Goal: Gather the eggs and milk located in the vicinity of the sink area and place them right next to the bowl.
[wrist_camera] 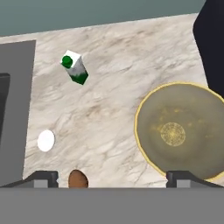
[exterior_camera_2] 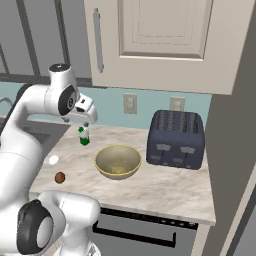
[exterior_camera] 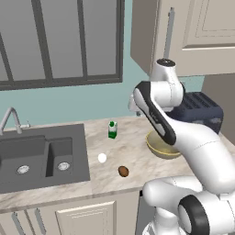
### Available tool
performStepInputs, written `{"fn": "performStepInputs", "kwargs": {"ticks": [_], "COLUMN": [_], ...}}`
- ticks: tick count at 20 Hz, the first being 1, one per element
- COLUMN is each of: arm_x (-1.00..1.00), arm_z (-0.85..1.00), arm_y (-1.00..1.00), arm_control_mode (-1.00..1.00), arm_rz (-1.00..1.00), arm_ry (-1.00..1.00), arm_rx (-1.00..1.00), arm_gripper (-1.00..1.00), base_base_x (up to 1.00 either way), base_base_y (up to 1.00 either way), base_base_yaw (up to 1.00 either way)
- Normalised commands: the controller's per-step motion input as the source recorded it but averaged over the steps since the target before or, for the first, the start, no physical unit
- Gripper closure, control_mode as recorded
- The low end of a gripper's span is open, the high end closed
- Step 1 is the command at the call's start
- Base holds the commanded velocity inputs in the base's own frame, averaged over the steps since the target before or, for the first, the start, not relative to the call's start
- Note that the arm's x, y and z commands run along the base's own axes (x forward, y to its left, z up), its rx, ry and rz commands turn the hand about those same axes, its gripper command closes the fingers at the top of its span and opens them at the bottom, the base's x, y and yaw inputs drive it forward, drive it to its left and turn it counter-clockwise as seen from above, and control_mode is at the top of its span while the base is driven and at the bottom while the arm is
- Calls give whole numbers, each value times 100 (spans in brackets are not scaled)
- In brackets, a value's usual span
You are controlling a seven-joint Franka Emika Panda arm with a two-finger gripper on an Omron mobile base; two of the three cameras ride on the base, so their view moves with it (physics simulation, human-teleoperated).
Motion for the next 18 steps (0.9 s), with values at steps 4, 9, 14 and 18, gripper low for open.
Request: {"fn": "performStepInputs", "kwargs": {"ticks": [4, 9, 14, 18], "arm_x": [38, 45, 47, 42], "arm_z": [-6, -6, -1, -9], "arm_y": [38, 43, 31, 14], "arm_control_mode": [-100, -100, -100, -100], "arm_rz": [-10, -11, -8, -10], "arm_ry": [3, 6, 8, 7], "arm_rx": [0, 0, 0, -1], "arm_gripper": [-100, -100, -100, -100], "base_base_x": [0, 0, 0, 0], "base_base_y": [0, 0, 0, 0], "base_base_yaw": [0, 0, 0, 0]}}
